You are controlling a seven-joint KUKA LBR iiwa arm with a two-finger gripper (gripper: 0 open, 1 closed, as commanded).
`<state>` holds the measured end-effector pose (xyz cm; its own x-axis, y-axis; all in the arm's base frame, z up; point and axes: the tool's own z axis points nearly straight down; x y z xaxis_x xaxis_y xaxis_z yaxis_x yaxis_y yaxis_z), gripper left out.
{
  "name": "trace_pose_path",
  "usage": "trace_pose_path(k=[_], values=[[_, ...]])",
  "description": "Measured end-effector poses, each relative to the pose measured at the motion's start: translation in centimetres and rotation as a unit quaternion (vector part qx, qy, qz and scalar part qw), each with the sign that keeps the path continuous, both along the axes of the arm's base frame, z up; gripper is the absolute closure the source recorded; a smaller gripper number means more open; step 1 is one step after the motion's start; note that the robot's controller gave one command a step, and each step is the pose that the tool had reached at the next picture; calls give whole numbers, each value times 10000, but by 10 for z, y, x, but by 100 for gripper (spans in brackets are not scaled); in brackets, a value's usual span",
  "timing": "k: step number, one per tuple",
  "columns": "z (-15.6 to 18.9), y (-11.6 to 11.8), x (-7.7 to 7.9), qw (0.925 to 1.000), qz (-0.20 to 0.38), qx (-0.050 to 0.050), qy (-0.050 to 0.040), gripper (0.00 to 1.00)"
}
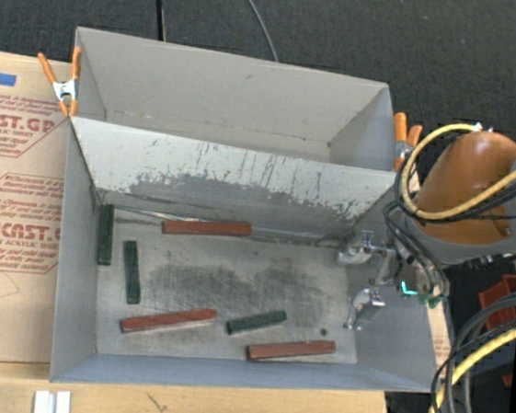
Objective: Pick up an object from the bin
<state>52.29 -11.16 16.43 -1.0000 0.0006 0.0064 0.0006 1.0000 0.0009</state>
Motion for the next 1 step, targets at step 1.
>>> trace_pose_path(k=[1], values=[[4, 0, 2, 10000, 8, -6, -37, 0]])
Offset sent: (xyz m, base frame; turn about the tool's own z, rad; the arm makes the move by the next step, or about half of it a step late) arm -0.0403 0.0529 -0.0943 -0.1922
